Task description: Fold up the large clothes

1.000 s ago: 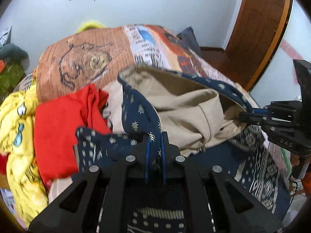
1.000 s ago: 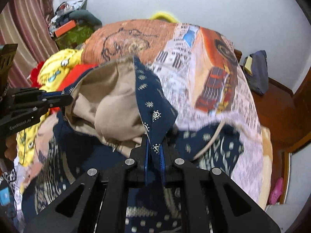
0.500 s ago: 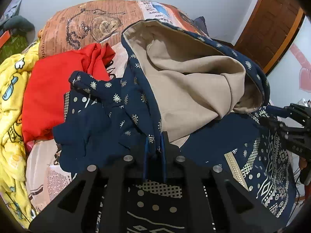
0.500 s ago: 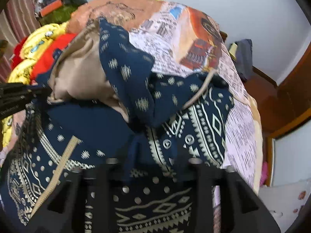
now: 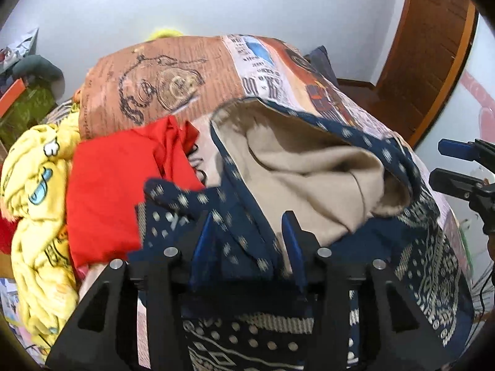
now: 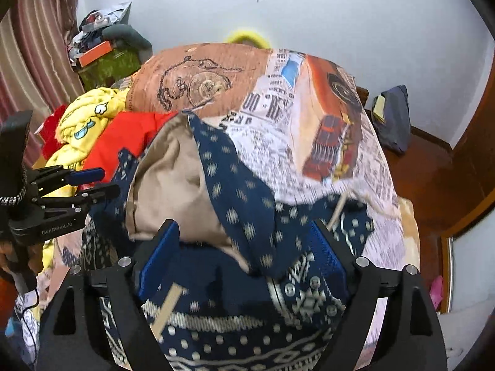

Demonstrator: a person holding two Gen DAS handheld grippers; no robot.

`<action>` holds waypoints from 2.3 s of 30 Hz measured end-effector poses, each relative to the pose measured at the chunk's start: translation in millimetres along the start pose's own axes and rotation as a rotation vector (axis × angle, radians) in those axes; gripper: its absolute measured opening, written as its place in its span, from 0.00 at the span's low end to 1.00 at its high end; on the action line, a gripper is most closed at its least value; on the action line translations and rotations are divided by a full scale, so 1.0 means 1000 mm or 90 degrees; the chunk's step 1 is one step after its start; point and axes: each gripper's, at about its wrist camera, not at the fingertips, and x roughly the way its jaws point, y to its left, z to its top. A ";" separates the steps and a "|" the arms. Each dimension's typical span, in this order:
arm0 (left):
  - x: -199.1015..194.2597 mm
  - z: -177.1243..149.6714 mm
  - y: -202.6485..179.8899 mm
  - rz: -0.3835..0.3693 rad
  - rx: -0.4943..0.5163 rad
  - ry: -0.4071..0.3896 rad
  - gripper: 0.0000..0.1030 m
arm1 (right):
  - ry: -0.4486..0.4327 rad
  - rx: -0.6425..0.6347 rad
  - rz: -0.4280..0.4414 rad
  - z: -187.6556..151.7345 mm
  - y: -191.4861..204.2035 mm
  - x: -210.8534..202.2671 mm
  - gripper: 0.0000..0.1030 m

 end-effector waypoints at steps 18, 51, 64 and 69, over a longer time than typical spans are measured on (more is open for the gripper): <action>0.101 0.049 0.023 -0.030 -0.049 0.069 0.33 | 0.086 -0.040 0.012 0.044 0.013 0.108 0.48; -0.038 -0.051 -0.059 -0.139 0.063 0.024 0.06 | 0.056 0.013 0.100 -0.071 0.002 -0.012 0.08; -0.022 -0.135 -0.058 -0.104 0.096 0.102 0.17 | 0.073 -0.006 0.100 -0.116 0.019 -0.022 0.20; -0.045 -0.147 -0.050 -0.078 0.102 0.083 0.34 | 0.081 -0.032 0.060 -0.129 0.016 -0.034 0.38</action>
